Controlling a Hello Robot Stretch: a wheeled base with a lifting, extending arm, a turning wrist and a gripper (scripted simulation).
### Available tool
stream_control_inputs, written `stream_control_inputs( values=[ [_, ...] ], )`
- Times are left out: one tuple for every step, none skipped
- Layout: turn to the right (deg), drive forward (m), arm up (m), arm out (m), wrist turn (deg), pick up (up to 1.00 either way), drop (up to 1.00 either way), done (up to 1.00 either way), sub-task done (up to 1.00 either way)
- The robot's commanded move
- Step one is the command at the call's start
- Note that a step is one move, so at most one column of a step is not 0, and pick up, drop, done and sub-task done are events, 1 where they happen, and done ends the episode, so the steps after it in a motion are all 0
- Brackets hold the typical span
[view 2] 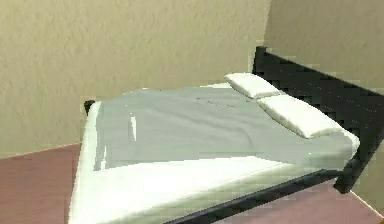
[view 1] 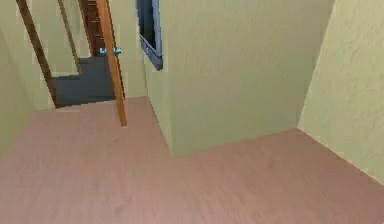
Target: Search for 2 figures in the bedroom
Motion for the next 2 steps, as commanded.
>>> stream_control_inputs(
  values=[
    [-45.0, 0.0, 0.0, 0.0, 0.0, 0.0, 0.0, 0.0, 0.0],
    [-45.0, 0.0, 0.0, 0.0, 0.0, 0.0, 0.0, 0.0, 0.0]
  ],
)
